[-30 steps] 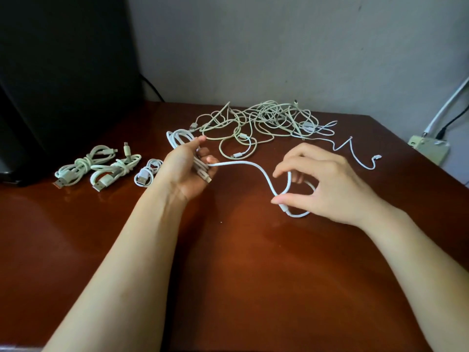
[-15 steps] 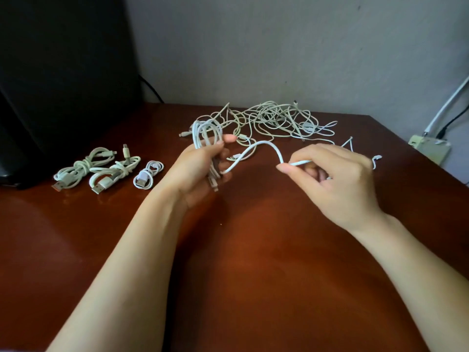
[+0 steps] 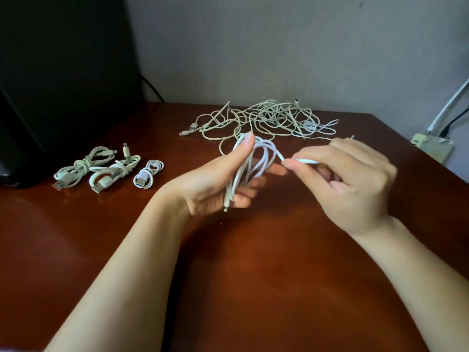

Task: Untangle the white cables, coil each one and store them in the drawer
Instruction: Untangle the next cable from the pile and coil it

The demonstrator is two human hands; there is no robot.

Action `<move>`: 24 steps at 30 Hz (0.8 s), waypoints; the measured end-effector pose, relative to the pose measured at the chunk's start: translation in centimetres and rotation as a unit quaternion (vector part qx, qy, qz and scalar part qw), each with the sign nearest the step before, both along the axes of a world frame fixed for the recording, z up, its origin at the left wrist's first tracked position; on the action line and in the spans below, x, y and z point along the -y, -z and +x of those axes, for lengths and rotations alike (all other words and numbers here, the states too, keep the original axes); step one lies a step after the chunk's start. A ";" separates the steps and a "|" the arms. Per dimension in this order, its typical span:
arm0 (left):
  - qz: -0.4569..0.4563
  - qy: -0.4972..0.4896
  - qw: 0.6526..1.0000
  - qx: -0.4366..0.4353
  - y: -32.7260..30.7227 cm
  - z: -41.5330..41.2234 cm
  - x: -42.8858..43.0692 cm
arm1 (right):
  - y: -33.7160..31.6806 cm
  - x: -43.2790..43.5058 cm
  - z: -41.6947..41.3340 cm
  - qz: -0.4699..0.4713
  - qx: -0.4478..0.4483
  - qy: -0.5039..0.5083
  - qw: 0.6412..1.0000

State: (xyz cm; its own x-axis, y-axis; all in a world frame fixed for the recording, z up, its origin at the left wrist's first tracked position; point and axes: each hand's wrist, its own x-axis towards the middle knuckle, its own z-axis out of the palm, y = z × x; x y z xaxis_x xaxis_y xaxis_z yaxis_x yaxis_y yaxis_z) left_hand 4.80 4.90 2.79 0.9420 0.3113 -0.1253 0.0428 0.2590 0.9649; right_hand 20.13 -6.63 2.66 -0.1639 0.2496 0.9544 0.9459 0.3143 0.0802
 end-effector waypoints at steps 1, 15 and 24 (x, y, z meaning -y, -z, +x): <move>-0.007 0.020 1.000 0.008 0.1 -0.1 -0.1 | 0.1 -0.1 0.2 0.001 -0.007 0.013 1.000; 0.034 -0.013 0.999 0.012 0.6 -0.3 0.0 | 0.7 -0.6 -0.1 -0.329 -0.129 0.041 0.935; 0.098 0.039 0.994 -0.003 0.3 0.2 1.4 | 0.5 -0.5 -0.3 -0.343 -0.138 0.044 0.928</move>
